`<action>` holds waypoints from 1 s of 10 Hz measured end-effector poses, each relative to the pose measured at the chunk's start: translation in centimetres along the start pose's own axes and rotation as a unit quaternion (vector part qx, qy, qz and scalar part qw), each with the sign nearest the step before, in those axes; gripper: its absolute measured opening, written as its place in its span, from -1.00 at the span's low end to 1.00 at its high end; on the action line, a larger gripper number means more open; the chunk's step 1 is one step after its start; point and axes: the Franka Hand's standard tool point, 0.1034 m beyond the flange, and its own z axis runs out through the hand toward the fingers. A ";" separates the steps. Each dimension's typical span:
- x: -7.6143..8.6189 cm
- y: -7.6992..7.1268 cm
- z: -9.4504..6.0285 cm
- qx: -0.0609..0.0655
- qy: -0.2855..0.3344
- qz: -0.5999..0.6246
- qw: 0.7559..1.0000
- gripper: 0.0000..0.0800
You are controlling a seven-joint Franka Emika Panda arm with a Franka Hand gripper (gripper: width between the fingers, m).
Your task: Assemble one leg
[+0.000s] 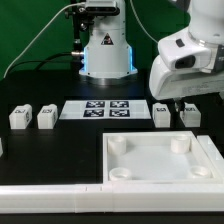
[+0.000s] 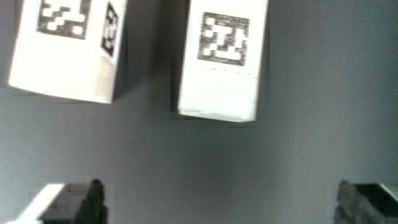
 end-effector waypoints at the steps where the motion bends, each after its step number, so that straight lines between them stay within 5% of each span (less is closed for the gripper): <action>1: -0.5 0.1 0.2 -0.001 -0.047 0.001 0.999 0.62; 5: -0.8 -0.2 0.9 0.000 -0.207 0.002 0.978 0.62; 10: -2.1 -1.5 3.3 -0.016 -0.219 0.009 0.976 0.62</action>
Offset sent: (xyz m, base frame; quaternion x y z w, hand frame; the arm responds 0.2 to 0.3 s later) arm 0.0000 0.0000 0.0000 0.0000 -0.1790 0.0000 0.9838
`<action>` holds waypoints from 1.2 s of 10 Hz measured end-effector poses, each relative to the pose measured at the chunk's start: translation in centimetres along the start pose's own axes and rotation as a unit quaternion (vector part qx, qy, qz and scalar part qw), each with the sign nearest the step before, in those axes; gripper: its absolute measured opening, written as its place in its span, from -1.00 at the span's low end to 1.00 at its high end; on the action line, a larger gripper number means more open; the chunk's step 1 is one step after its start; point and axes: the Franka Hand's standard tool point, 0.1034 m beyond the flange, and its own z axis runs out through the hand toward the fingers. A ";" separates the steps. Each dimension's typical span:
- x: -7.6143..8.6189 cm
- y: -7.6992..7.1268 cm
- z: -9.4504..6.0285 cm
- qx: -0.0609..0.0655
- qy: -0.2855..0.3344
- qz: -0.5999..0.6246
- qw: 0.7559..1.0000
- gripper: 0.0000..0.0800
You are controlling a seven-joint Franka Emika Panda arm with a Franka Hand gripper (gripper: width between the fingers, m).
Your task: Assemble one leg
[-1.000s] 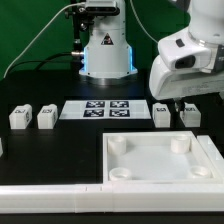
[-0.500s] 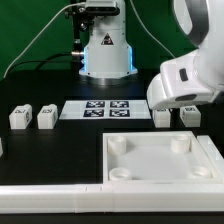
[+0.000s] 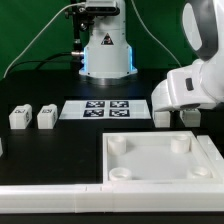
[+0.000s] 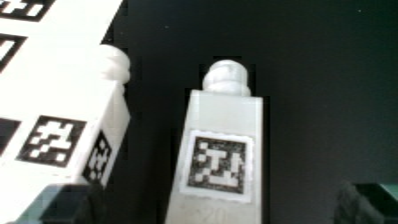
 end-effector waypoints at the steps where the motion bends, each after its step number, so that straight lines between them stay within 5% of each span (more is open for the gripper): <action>1: 0.1 -0.3 0.6 -0.003 -0.002 -0.002 1.000 0.62; 8: 0.6 0.2 2.0 -0.003 -0.006 -0.008 1.000 0.60; 10: 0.6 0.2 2.0 -0.003 -0.007 -0.008 1.000 -0.28; 12: 0.6 0.2 2.1 -0.003 -0.007 -0.008 1.000 -0.27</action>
Offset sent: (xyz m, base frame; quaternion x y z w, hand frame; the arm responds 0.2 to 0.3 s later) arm -0.0067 -0.0100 -0.0182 -0.0122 0.0169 -0.0123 0.9997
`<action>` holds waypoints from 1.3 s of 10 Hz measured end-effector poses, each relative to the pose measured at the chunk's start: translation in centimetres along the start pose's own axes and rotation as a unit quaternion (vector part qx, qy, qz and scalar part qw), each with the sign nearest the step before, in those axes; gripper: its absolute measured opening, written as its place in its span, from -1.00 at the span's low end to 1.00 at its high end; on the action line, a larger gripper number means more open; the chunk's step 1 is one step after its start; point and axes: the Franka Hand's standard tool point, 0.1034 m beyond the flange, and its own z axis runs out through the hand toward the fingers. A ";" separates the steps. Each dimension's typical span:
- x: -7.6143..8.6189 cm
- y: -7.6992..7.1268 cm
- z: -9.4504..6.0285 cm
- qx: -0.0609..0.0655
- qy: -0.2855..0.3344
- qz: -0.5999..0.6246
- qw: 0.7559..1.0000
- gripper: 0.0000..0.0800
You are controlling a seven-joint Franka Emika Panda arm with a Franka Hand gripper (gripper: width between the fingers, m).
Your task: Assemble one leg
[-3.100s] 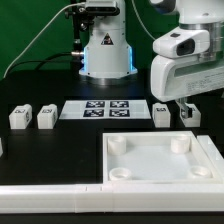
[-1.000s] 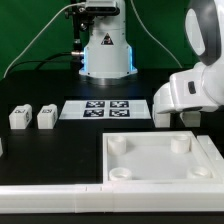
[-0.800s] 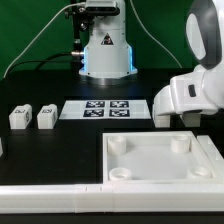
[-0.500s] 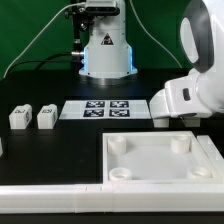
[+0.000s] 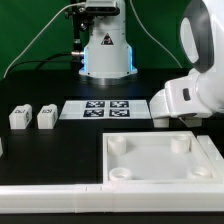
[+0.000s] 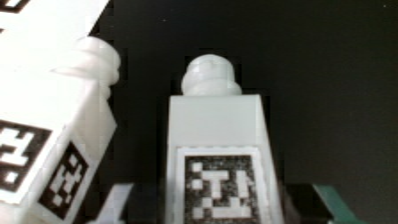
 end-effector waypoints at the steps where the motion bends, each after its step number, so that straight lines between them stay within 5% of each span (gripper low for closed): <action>1: 0.0 0.0 0.0 0.000 0.000 0.000 1.000 -0.27; 7: -0.1 0.2 -0.3 -0.001 0.001 -0.007 1.000 -0.27; 11: -3.2 1.7 -5.5 0.001 0.030 -0.038 0.999 -0.27; 13: -4.2 3.0 -9.7 0.007 0.087 -0.059 0.994 -0.27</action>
Offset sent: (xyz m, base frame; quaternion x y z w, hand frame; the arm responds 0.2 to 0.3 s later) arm 0.0000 0.0000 0.0000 0.0000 0.0000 0.0000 1.0000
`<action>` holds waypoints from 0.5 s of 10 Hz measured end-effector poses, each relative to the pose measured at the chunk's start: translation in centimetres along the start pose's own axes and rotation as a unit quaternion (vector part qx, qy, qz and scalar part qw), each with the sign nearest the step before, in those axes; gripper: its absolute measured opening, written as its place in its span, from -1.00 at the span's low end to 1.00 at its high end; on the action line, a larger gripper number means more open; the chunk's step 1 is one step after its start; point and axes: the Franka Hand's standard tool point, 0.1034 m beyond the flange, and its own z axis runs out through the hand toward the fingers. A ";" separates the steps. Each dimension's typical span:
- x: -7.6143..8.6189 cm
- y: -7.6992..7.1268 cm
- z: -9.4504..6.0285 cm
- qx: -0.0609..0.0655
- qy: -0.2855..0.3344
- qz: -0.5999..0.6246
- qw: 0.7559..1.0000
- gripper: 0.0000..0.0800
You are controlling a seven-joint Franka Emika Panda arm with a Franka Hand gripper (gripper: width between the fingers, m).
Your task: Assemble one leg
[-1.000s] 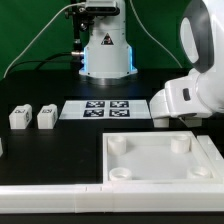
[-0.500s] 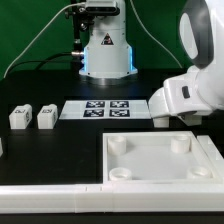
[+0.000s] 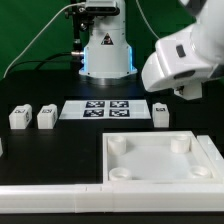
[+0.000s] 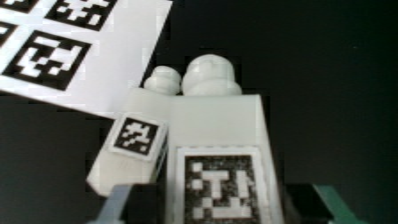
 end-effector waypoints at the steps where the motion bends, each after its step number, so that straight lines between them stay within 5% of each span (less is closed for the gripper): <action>1: -0.7 1.2 -2.8 0.000 0.048 0.001 0.999 -0.27; 5: -1.6 4.6 -7.2 -0.017 0.266 0.023 0.963 -0.27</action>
Offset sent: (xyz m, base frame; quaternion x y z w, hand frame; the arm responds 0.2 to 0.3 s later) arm 0.0216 -0.0319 0.0220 0.0006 0.2625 0.0049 0.9649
